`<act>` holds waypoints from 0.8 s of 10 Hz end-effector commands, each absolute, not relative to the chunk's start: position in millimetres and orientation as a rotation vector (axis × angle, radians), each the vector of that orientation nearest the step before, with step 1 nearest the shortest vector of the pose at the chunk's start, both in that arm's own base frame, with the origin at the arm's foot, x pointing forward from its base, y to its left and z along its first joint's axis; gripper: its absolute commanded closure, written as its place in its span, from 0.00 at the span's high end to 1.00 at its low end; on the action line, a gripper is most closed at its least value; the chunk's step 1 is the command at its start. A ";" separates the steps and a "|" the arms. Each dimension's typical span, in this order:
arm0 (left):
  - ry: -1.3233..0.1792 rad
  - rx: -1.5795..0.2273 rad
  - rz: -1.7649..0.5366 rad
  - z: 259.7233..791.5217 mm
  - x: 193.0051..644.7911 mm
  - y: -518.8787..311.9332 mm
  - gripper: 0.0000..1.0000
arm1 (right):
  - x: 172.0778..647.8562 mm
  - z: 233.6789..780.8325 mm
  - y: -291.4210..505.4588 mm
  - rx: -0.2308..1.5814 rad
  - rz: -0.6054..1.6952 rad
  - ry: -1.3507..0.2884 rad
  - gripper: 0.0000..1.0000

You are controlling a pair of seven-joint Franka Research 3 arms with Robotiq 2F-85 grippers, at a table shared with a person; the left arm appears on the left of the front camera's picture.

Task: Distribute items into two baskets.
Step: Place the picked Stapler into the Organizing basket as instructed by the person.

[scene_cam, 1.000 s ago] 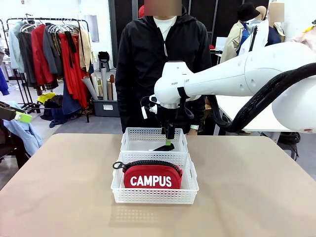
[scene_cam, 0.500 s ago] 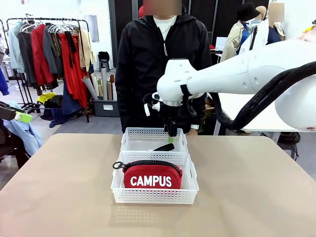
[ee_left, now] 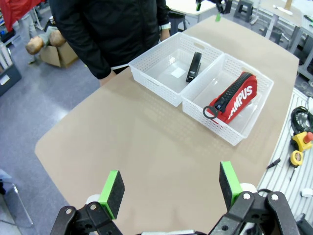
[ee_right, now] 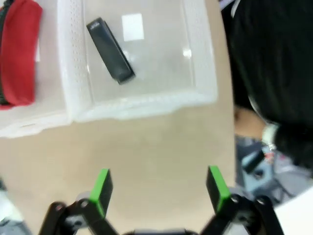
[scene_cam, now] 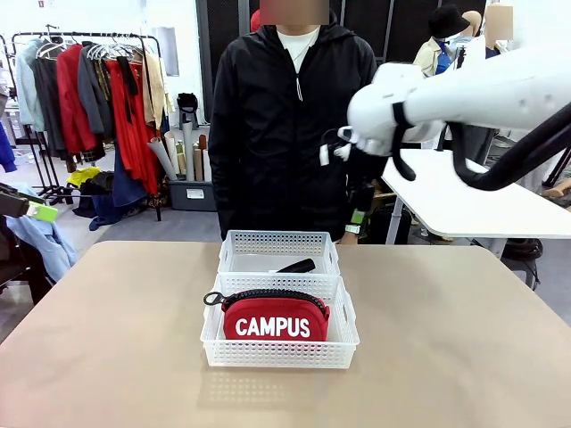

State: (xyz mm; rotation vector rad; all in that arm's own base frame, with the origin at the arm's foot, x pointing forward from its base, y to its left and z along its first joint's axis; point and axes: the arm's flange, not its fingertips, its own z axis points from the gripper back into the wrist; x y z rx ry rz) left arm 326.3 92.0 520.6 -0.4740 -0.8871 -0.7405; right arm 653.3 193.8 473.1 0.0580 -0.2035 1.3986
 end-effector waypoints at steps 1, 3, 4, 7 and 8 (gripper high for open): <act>-0.907 -0.484 -0.752 519.9 327.8 92.5 1.00 | 601.2 483.8 138.2 0.127 1.305 -0.289 1.00; -0.907 -0.484 -0.752 519.9 327.8 92.5 1.00 | 564.7 493.0 81.6 0.193 1.147 -0.353 1.00; -0.907 -0.484 -0.752 519.9 327.8 92.5 1.00 | 545.3 494.2 54.8 0.246 1.093 -0.378 1.00; -0.907 -0.484 -0.752 519.9 327.8 92.5 1.00 | 499.7 500.4 -3.0 0.441 0.812 -0.435 1.00; -0.907 -0.484 -0.752 519.9 327.8 92.5 1.00 | 485.4 500.4 -15.4 0.478 0.756 -0.474 1.00</act>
